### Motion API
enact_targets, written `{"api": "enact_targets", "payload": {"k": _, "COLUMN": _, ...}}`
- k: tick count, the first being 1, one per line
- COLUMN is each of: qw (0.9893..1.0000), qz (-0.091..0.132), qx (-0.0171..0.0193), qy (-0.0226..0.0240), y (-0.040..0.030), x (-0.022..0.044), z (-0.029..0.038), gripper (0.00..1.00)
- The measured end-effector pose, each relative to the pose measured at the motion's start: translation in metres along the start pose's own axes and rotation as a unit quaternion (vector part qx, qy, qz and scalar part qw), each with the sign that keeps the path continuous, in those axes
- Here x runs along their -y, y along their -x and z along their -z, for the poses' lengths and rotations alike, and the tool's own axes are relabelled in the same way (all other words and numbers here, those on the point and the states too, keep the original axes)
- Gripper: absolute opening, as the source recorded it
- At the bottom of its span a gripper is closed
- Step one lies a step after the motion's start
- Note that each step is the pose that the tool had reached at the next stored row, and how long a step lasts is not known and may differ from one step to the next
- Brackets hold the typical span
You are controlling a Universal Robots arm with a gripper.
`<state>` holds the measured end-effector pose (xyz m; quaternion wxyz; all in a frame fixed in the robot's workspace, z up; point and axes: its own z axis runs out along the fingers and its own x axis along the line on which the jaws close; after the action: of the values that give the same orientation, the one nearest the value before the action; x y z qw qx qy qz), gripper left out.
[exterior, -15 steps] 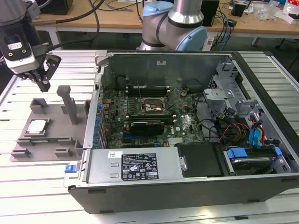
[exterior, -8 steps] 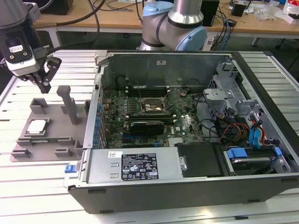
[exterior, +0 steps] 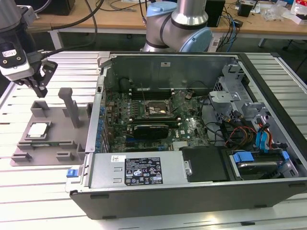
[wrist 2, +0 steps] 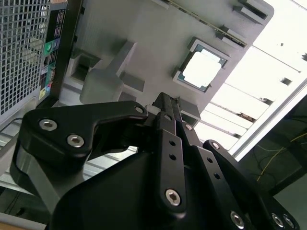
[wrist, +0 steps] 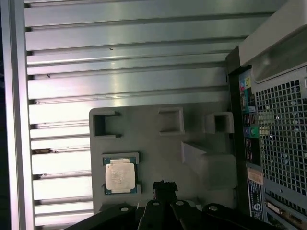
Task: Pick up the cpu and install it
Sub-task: 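Reach for the cpu, then pick up the cpu and move it towards the insertion slot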
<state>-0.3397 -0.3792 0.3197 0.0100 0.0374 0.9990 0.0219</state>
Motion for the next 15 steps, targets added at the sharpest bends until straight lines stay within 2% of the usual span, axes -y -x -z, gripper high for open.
{"api": "enact_targets", "payload": {"k": 15, "qw": 1.0000, "qz": 0.000, "qx": 0.0000, "qy": 0.0000, "y": -0.0048, "x": 0.0002, "z": -0.0016, "gripper": 0.11}}
